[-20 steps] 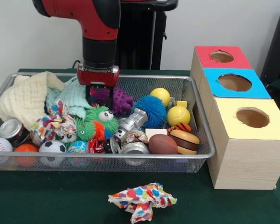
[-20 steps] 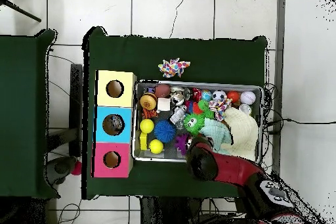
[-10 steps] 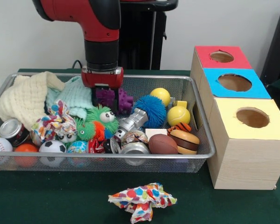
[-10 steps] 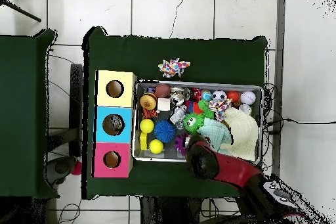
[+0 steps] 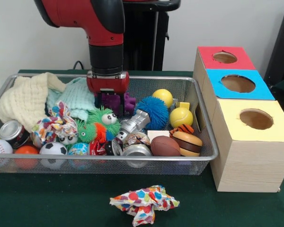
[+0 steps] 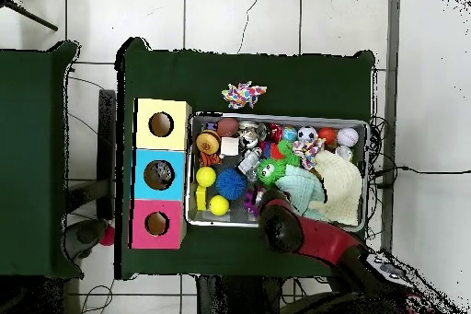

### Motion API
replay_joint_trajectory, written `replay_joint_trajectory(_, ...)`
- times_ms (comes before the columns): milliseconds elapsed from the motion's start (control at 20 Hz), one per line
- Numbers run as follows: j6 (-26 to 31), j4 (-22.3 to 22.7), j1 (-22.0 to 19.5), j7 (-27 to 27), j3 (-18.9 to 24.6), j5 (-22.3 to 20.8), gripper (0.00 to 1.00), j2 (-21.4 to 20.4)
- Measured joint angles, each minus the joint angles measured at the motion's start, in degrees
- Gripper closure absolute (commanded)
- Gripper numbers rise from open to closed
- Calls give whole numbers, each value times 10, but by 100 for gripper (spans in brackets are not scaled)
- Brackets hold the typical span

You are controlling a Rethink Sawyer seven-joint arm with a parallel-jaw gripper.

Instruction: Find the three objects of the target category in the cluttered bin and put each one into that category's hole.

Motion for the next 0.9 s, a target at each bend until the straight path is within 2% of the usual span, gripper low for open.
replay_joint_trajectory(150,-23,-1,6,0,-5,0,0,11)
replay_joint_trajectory(650,-162,-4,57,0,-56,5,0,50)
replay_joint_trajectory(900,-195,-4,65,0,-67,5,0,59)
